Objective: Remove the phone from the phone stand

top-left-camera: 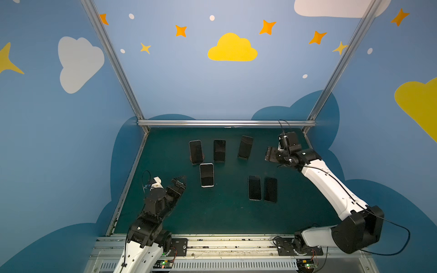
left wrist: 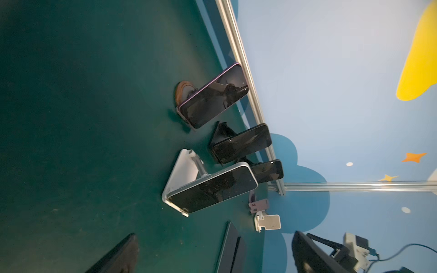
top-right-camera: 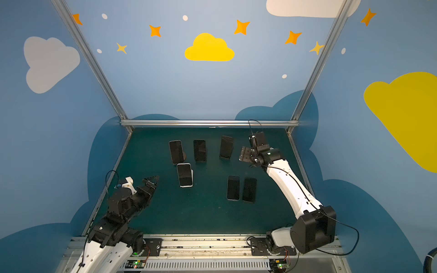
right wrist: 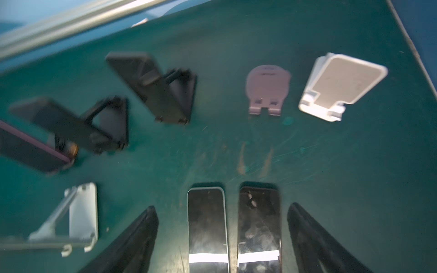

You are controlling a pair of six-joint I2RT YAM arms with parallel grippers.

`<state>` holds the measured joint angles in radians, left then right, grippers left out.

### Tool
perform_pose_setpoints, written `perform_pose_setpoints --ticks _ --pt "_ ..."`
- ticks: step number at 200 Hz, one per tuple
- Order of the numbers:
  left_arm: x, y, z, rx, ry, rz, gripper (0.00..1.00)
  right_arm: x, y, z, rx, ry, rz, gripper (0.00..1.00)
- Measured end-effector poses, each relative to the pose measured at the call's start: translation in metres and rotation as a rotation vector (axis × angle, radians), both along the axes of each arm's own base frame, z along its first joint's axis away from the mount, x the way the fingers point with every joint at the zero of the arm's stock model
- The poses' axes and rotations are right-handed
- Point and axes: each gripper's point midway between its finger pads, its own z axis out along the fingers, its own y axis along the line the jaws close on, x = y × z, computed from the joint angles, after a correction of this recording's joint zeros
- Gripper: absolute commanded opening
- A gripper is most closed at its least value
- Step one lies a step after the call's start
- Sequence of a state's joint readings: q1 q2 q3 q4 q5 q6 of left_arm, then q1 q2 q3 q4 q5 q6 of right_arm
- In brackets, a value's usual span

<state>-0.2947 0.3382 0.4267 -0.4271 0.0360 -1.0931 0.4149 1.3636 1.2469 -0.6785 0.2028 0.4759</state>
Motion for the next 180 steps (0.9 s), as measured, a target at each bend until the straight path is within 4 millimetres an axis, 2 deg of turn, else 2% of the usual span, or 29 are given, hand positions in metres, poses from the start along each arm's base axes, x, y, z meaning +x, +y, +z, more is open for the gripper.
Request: perform_pose_setpoints --ticks 32,64,89,112,148,180 --pt "-0.005 0.003 -0.007 0.026 0.023 -0.001 1.00 -0.022 0.054 -0.004 -0.023 -0.054 0.152 0.81" --pt "-0.008 0.004 -0.008 0.029 0.024 -0.001 1.00 -0.044 0.121 0.009 -0.015 -0.162 0.357 0.85" --pt "-0.015 0.010 -0.018 0.033 0.033 0.022 1.00 -0.059 0.163 0.019 -0.038 -0.213 0.476 0.86" --pt "-0.024 0.018 -0.021 0.038 0.021 0.055 1.00 -0.067 0.202 0.018 -0.075 -0.235 0.550 0.86" --pt "-0.033 0.028 -0.012 0.020 -0.063 0.091 1.00 -0.084 0.250 0.015 -0.134 -0.296 0.614 0.87" --pt "-0.031 0.027 -0.026 0.029 -0.028 0.092 1.00 -0.100 0.275 0.009 -0.174 -0.334 0.639 0.92"
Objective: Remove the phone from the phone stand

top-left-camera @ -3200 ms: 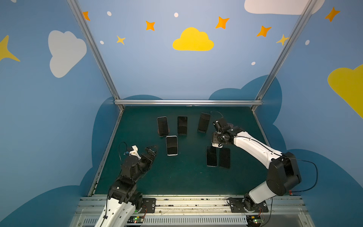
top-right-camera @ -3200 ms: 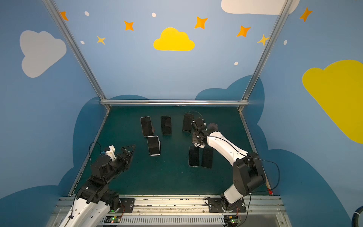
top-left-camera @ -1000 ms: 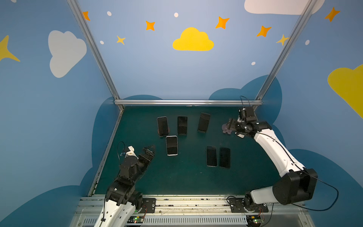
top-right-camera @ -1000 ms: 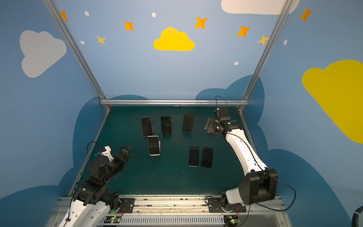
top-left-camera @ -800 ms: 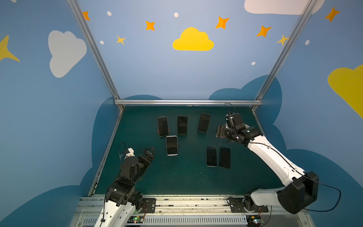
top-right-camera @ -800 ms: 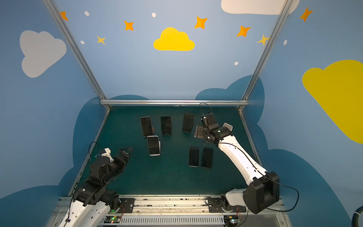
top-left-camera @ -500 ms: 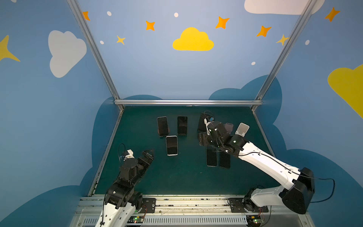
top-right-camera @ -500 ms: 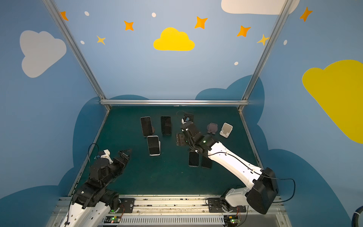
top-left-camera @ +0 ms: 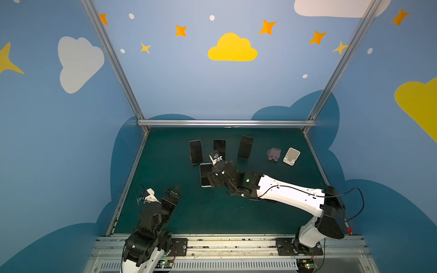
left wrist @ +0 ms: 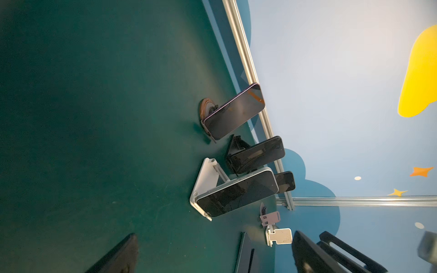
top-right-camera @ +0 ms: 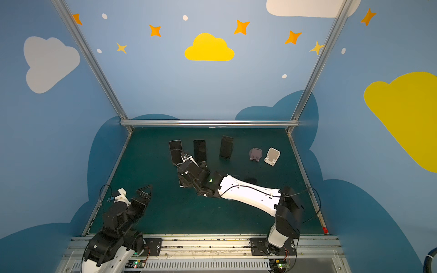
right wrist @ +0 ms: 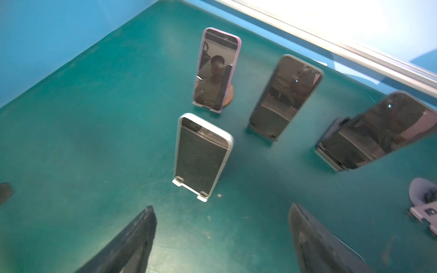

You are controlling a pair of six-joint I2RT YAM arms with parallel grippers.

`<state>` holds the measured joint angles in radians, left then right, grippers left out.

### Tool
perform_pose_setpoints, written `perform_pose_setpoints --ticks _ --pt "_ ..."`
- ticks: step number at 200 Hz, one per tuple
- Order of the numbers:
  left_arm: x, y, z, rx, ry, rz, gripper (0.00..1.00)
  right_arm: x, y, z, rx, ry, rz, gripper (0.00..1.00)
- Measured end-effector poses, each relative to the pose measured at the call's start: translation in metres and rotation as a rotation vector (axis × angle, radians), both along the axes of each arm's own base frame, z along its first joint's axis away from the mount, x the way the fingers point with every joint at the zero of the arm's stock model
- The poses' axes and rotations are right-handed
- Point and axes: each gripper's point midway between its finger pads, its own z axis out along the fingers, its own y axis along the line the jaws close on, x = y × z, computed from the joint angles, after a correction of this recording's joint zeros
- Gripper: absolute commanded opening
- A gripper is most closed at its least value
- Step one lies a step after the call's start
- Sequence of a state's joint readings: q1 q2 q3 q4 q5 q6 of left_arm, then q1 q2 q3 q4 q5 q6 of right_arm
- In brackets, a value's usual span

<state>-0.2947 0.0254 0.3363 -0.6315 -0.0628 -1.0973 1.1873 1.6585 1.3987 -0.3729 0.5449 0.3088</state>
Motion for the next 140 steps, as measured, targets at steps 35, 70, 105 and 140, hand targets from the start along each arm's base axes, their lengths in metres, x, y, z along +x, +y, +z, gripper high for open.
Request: perform_pose_setpoints --ticks 35,70,105,140 --pt "0.001 0.000 -0.007 0.003 0.025 0.006 1.00 -0.015 0.019 -0.011 0.004 -0.006 -0.007 0.94" --pt "0.002 0.001 -0.008 -0.009 0.018 0.013 1.00 -0.024 0.031 -0.025 0.093 0.050 -0.013 0.94" --pt "0.001 0.001 -0.009 -0.028 0.011 0.020 1.00 -0.023 0.031 -0.049 0.147 0.115 -0.021 0.94" --pt "0.003 -0.002 -0.016 -0.034 0.023 0.009 1.00 -0.017 0.039 -0.055 0.169 0.106 -0.028 0.94"
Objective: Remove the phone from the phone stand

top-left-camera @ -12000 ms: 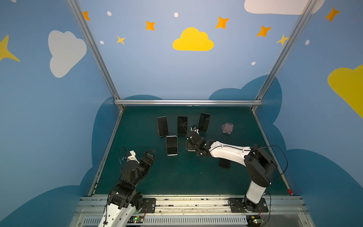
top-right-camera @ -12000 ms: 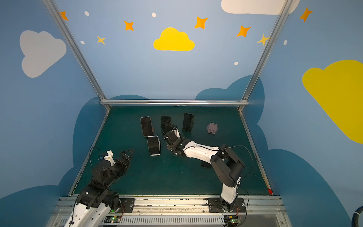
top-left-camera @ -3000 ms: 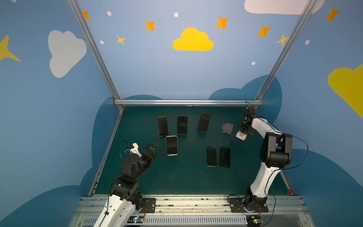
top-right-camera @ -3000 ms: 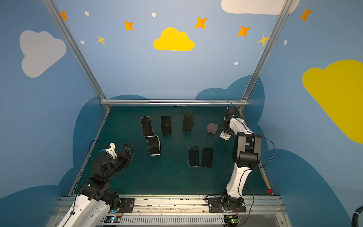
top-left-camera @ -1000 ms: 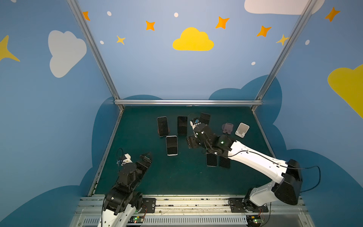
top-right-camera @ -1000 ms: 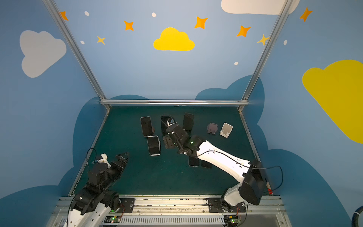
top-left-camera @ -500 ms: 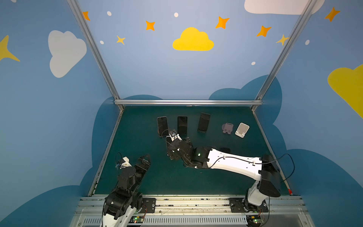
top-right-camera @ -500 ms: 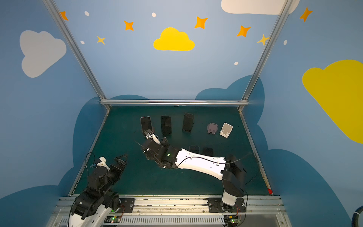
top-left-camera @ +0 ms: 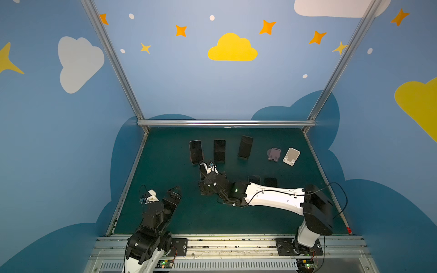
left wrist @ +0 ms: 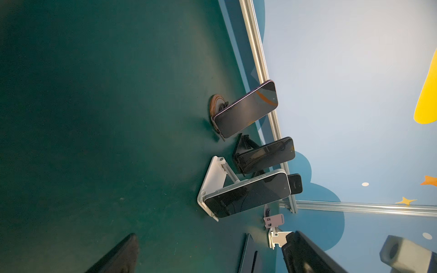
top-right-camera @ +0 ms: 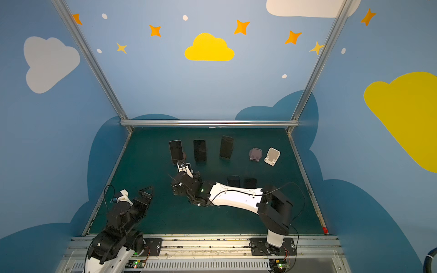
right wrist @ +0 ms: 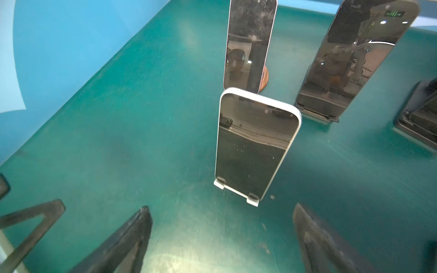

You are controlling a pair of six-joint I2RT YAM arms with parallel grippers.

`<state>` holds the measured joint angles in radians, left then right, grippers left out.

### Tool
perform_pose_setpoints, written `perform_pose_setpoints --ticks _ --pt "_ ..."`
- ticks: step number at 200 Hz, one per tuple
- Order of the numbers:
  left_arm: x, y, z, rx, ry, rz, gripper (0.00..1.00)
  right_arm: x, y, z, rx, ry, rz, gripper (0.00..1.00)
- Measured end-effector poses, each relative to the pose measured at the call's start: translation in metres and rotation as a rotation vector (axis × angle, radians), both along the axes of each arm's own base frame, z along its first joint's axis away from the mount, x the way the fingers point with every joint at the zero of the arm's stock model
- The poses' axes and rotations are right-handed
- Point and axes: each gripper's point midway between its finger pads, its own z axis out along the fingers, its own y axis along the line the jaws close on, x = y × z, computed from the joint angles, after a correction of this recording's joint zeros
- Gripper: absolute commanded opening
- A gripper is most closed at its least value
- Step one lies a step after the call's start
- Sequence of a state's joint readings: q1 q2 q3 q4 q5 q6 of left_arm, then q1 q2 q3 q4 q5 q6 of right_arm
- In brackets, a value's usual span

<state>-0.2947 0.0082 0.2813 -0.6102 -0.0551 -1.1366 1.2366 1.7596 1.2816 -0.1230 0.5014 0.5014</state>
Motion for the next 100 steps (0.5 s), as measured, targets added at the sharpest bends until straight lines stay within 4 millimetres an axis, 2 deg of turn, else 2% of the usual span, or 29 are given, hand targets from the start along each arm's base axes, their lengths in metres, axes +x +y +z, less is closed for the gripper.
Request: perform_pose_setpoints --ticks 33,100 --pt "0.001 -0.003 -0.013 -0.008 0.028 -0.012 1.00 0.009 -0.002 -0.008 -0.019 -0.024 -0.039 0.94" --pt "0.001 -0.005 -0.013 -0.026 0.032 -0.014 1.00 0.019 -0.013 -0.012 -0.028 -0.059 -0.109 0.94"
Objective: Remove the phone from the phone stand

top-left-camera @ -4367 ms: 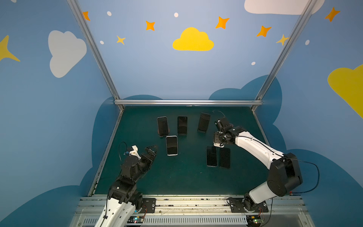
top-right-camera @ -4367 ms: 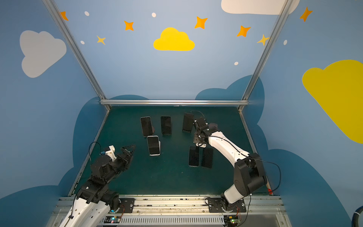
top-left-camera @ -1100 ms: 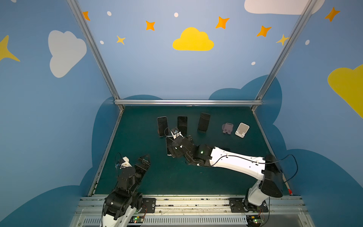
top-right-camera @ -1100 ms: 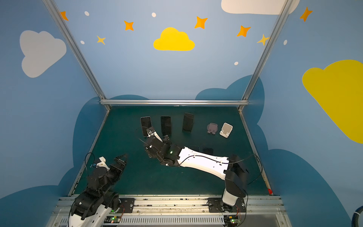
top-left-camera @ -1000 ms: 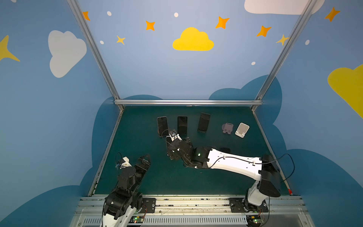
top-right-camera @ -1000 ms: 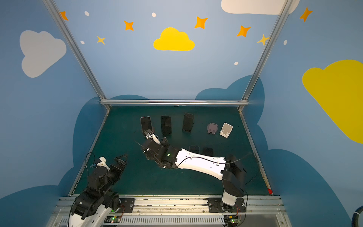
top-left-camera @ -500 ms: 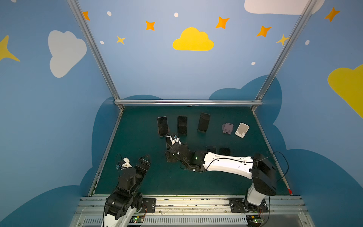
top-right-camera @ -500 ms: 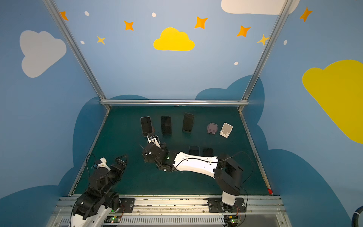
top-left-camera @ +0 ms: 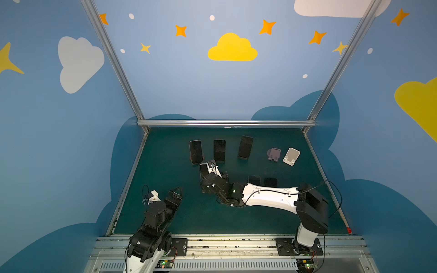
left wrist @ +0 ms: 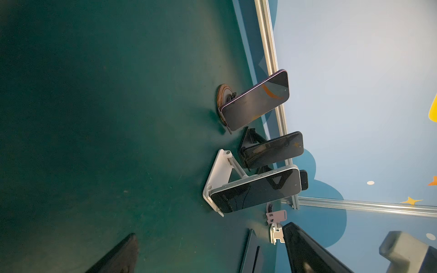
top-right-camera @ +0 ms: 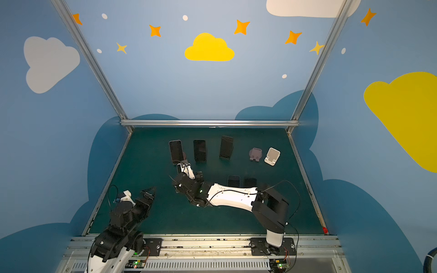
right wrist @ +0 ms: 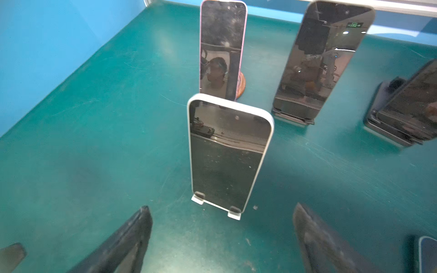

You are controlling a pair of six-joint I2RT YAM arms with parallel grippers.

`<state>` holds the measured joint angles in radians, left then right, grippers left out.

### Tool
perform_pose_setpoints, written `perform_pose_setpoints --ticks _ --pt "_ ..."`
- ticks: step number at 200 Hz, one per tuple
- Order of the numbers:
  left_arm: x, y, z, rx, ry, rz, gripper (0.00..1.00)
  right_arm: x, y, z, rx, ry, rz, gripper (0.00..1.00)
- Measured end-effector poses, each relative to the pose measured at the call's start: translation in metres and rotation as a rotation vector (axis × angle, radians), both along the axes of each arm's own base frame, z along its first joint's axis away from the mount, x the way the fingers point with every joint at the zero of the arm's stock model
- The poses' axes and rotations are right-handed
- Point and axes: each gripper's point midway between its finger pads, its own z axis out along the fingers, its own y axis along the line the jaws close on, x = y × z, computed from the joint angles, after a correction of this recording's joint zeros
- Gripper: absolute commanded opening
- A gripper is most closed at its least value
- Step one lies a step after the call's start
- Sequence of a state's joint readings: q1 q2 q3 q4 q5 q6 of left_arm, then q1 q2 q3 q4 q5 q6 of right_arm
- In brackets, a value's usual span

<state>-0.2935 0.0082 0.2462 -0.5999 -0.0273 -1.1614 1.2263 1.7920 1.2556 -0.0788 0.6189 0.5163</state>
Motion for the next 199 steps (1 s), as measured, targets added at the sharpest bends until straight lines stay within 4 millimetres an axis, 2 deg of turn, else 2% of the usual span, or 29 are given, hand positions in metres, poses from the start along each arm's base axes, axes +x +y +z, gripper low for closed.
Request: perform_pose_setpoints --ticks 80,103,199 --pt "-0.005 0.000 -0.002 0.000 0.025 -0.005 1.00 0.003 -0.002 0.003 -0.023 -0.033 -0.002 0.94" --pt "-0.005 -0.001 -0.002 -0.002 0.028 -0.009 1.00 0.004 0.004 0.003 -0.056 -0.059 0.020 0.94" --pt "-0.004 -0.001 0.000 -0.008 0.017 -0.009 1.00 0.018 0.018 -0.020 -0.059 -0.018 0.022 0.94"
